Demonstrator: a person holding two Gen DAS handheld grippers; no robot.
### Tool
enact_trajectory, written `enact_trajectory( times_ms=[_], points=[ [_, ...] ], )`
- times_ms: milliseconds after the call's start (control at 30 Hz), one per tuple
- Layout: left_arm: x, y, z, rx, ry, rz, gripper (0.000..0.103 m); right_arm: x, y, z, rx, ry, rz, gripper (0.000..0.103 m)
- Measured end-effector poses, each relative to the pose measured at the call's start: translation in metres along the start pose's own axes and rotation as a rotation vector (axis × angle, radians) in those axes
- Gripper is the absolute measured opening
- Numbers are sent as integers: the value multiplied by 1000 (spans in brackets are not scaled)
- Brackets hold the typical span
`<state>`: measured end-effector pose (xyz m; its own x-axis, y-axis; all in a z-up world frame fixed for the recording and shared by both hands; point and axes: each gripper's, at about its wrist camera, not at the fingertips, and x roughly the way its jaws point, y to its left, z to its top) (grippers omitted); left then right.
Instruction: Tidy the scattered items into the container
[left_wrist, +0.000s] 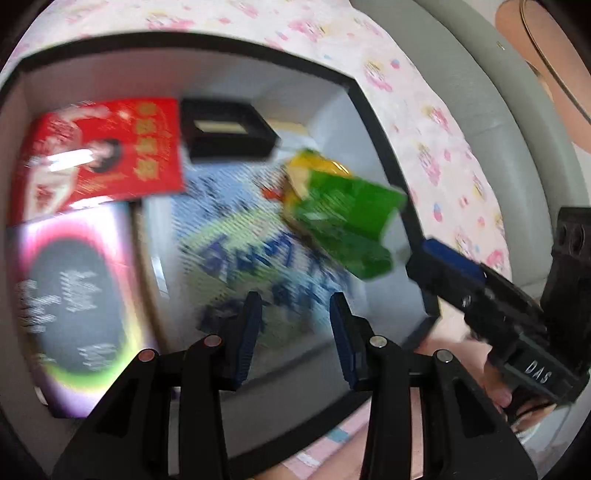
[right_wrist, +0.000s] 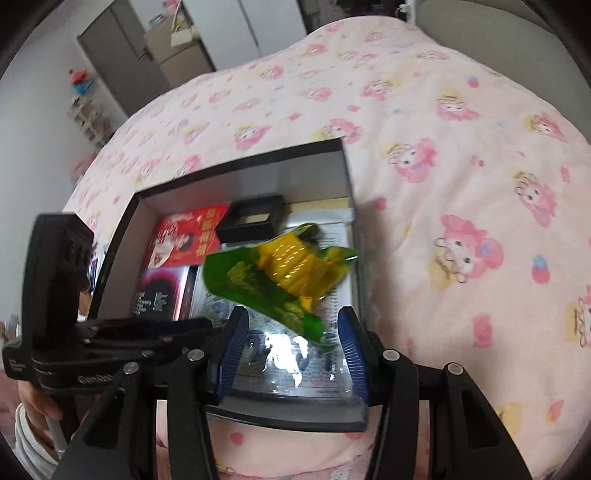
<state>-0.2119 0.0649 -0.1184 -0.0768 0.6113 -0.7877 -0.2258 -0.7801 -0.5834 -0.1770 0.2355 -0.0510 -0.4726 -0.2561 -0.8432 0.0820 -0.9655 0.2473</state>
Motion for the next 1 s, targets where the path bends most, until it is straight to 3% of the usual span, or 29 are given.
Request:
enact_trajectory(
  times_ms=[300,467,533,833,1000],
  points=[
    [23,-26,13,9,26,25,38,-9,-4,5,-11,-62,-24,46],
    [36,-34,29,-7,58,141,34,-4,-12,6,14,-43,-21,46],
    [39,-34,36,-8,60,154,33,-4,-13,6,17,-39,-30,46],
    [35,-35,75,-24,-19,206,33,-2,-15,5,17,-38,-54,46],
    [27,-37,69,-20,-29,180,33,-4,-22,5,41,-59,-97,46]
  ],
)
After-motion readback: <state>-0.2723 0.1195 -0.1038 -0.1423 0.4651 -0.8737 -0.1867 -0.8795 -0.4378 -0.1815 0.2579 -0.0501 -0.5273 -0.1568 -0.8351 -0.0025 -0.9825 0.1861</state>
